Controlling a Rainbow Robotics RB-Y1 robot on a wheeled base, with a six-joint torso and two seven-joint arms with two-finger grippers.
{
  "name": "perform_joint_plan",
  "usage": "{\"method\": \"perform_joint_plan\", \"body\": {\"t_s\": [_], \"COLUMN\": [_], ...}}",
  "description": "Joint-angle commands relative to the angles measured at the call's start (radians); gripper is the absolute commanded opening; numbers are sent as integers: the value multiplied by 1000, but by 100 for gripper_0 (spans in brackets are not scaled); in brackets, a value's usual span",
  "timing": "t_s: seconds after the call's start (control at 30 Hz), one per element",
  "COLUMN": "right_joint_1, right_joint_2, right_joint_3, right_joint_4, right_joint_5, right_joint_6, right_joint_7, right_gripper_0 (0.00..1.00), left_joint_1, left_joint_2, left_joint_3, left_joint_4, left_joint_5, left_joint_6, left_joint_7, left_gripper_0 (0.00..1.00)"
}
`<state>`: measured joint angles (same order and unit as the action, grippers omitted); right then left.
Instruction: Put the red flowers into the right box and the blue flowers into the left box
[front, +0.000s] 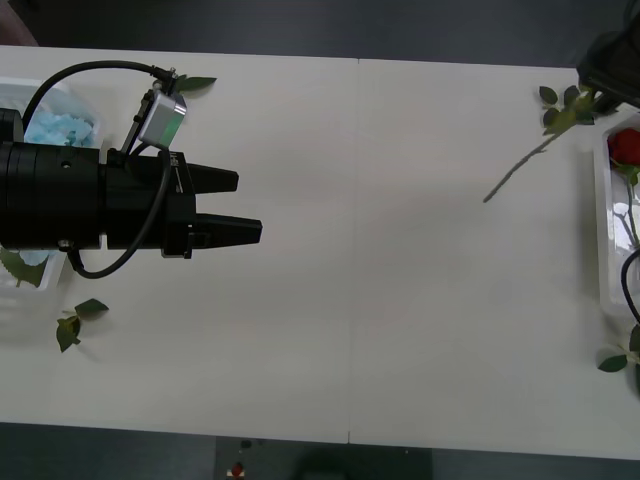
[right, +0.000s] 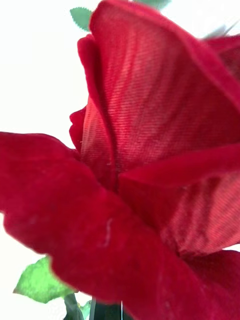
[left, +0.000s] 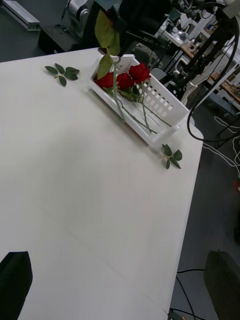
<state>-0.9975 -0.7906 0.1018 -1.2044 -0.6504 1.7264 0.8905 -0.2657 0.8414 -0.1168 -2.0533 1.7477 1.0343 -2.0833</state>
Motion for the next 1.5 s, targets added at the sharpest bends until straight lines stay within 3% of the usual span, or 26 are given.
{"method": "perform_joint_plan", "body": {"t_s": [0.03,0.53,0.73,1.17,1.5], "right_joint_1": [57,243,312,313,313], "right_joint_2": [-82,-179,-200,-205,-190], "right_joint_3": [-88,-382,-422,-458,-452], "right_joint_4": [-15,-14,-3,250,319], "right_joint_5": [-12,40,72,117,120], "right_joint_6": [10,-22,-119,-344,-442], "right_joint_7": [223,729,847,1119,1162], "right_gripper_0": [0,0,0,0,0], "left_joint_1": [11,11,11,11,11], "left_joint_2": [13,13,13,13,13], "left_joint_3": [-3,-3,-3,-3,-3], "left_joint_4": [-24,-24,-24,-24,-24], "left_joint_5": [0,0,0,0,0], "left_joint_6": [-10,-10,-10,-10,-10], "left_joint_7": [-37,-37,-37,-37,-37], "left_gripper_0": [100,100,100,100,100]}}
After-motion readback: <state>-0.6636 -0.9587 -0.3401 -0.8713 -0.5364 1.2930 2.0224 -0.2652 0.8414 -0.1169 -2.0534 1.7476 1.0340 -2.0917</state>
